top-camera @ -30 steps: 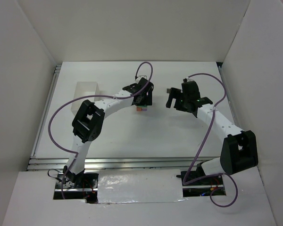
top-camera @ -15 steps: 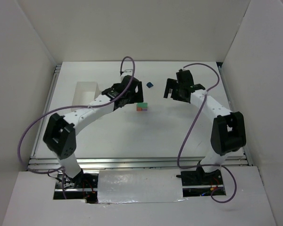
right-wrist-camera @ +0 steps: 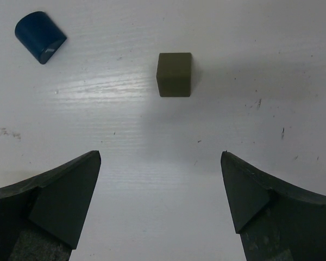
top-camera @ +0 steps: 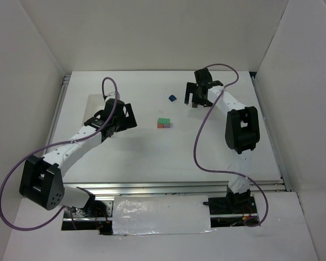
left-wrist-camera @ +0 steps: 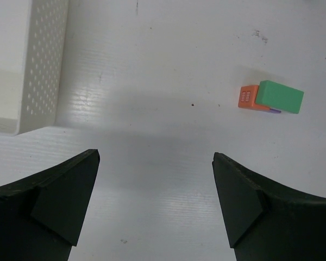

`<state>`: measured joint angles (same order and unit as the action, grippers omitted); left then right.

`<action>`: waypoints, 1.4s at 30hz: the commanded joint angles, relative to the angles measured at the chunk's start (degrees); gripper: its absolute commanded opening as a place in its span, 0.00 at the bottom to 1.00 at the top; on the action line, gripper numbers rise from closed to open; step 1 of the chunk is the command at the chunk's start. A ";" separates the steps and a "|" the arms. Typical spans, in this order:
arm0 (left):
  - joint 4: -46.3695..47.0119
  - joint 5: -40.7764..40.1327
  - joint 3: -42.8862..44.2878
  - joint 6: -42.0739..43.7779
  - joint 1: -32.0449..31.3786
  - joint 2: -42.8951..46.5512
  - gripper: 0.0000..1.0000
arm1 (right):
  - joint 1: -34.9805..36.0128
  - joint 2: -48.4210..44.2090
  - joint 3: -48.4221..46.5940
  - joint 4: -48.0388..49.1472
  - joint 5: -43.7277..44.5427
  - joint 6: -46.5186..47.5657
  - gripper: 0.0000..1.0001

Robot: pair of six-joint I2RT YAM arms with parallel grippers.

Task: Build the wood block tower

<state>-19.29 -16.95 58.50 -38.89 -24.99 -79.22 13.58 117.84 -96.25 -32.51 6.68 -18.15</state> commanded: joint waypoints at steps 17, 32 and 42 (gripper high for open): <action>10.41 9.92 -7.17 4.97 9.08 4.95 0.99 | -2.51 20.85 -29.35 -13.28 2.03 4.18 0.71; 11.64 11.41 -7.00 5.41 10.14 3.02 0.99 | -2.86 21.99 -29.52 -14.69 1.05 7.34 0.47; 12.00 12.47 -6.82 5.32 10.05 2.32 0.99 | -2.51 18.13 -25.40 -9.86 -0.52 11.54 0.30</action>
<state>-9.30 -5.45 51.22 -34.48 -15.14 -76.64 10.70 139.83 -122.76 -44.45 7.35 -9.85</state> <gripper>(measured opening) 0.993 0.405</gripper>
